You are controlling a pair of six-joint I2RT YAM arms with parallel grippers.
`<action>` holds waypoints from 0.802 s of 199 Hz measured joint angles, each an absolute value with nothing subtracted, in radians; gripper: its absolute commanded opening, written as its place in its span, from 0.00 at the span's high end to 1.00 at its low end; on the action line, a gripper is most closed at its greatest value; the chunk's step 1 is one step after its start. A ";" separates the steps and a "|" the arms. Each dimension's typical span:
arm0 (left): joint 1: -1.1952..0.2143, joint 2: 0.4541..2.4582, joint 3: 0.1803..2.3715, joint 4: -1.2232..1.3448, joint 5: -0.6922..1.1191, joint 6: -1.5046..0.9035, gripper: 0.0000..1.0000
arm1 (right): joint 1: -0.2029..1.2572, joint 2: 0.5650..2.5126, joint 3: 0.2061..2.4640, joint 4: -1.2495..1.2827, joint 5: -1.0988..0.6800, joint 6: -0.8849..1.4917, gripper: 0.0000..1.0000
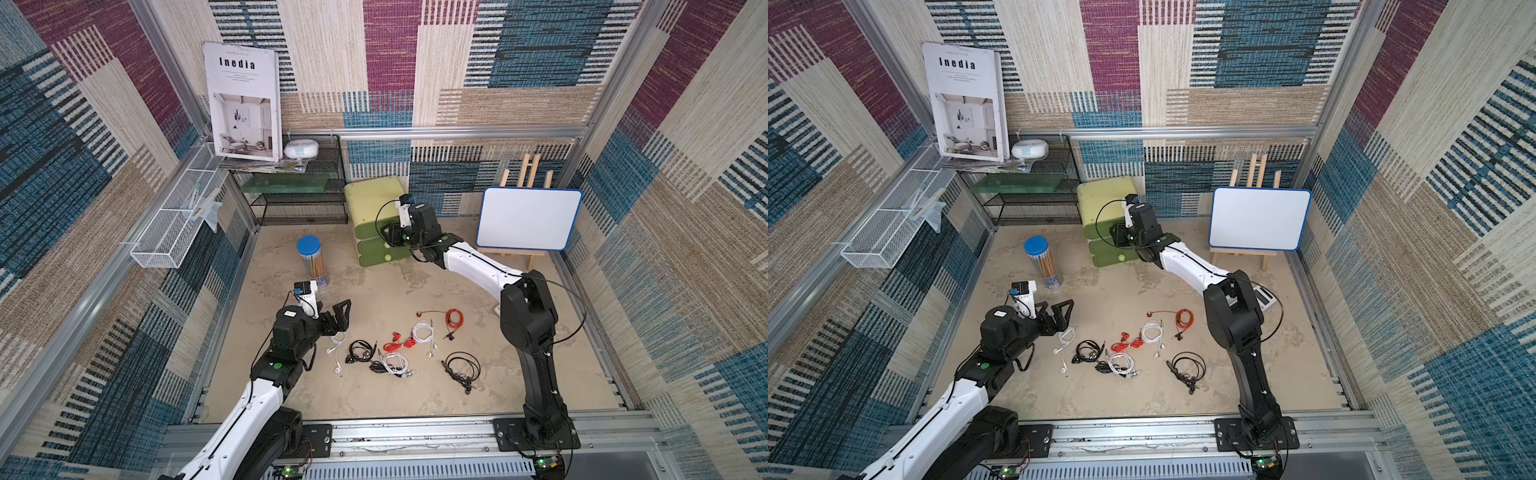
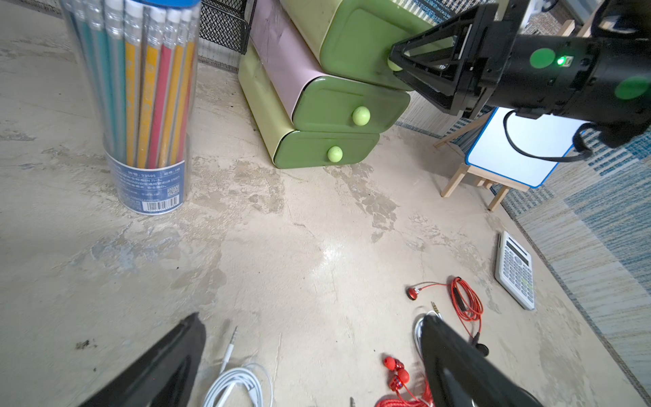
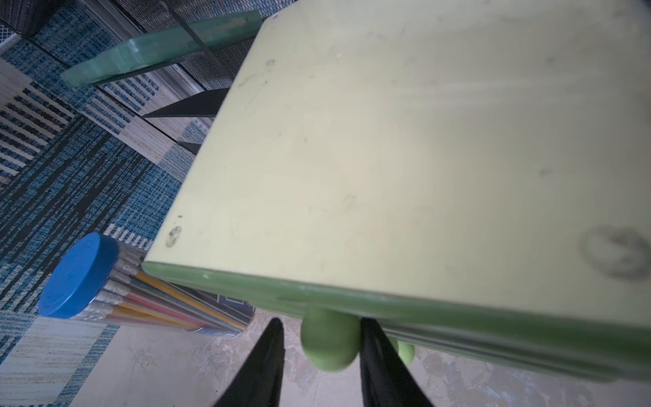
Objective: Place the wired earphones into the drawer by color
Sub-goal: Open the drawer in the storage box.
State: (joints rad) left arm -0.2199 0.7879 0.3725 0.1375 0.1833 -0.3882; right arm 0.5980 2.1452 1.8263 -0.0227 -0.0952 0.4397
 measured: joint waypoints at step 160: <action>-0.221 0.770 0.372 0.135 0.183 -0.389 0.01 | 0.601 2.082 1.781 -0.057 -0.066 0.453 0.73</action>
